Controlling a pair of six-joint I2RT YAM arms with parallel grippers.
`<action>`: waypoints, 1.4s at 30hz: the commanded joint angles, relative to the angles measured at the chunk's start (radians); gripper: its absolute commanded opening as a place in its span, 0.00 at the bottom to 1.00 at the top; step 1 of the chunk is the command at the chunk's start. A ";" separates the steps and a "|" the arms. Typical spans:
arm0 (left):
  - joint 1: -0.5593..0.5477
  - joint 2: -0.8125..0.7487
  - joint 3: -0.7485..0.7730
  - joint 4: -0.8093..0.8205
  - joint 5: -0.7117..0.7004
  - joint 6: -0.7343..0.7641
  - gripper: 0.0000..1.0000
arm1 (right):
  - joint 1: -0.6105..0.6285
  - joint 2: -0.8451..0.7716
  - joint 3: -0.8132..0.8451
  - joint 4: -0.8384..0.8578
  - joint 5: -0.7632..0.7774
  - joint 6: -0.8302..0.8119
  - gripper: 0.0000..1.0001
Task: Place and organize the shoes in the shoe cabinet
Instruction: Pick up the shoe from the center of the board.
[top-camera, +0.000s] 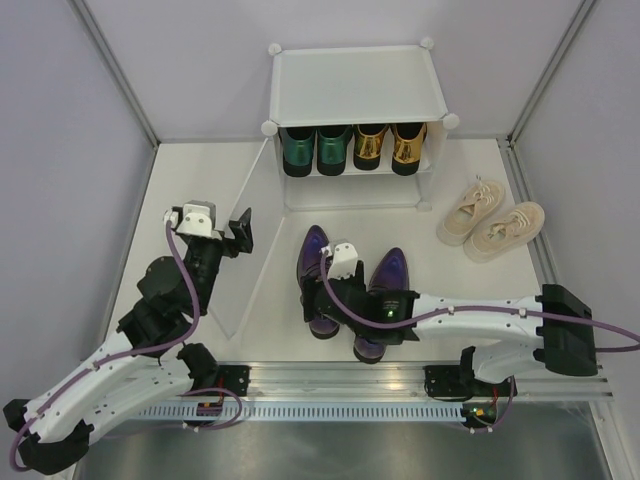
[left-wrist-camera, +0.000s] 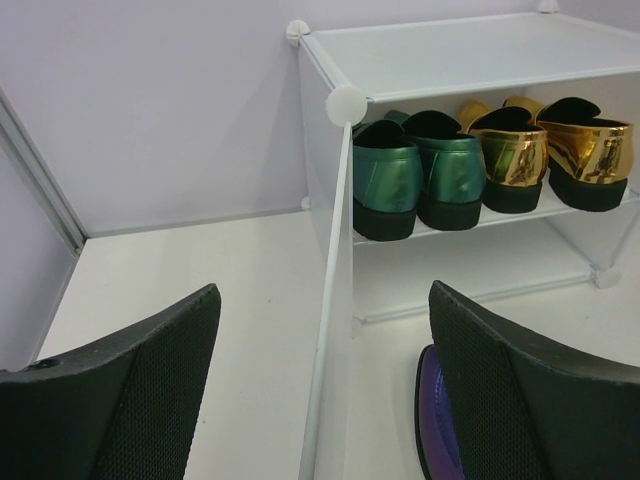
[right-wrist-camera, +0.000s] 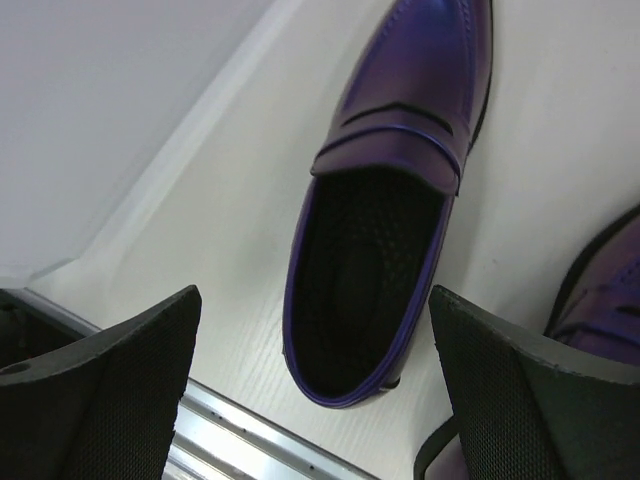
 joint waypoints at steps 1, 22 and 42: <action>0.003 0.001 -0.015 0.055 -0.018 0.041 0.87 | 0.058 0.074 0.116 -0.193 0.210 0.183 0.98; 0.003 0.004 -0.017 0.052 -0.007 0.025 0.87 | 0.094 0.349 0.032 -0.064 0.193 0.375 0.98; 0.003 0.017 -0.014 0.046 -0.010 0.033 0.87 | 0.049 0.479 0.004 0.017 0.189 0.404 0.98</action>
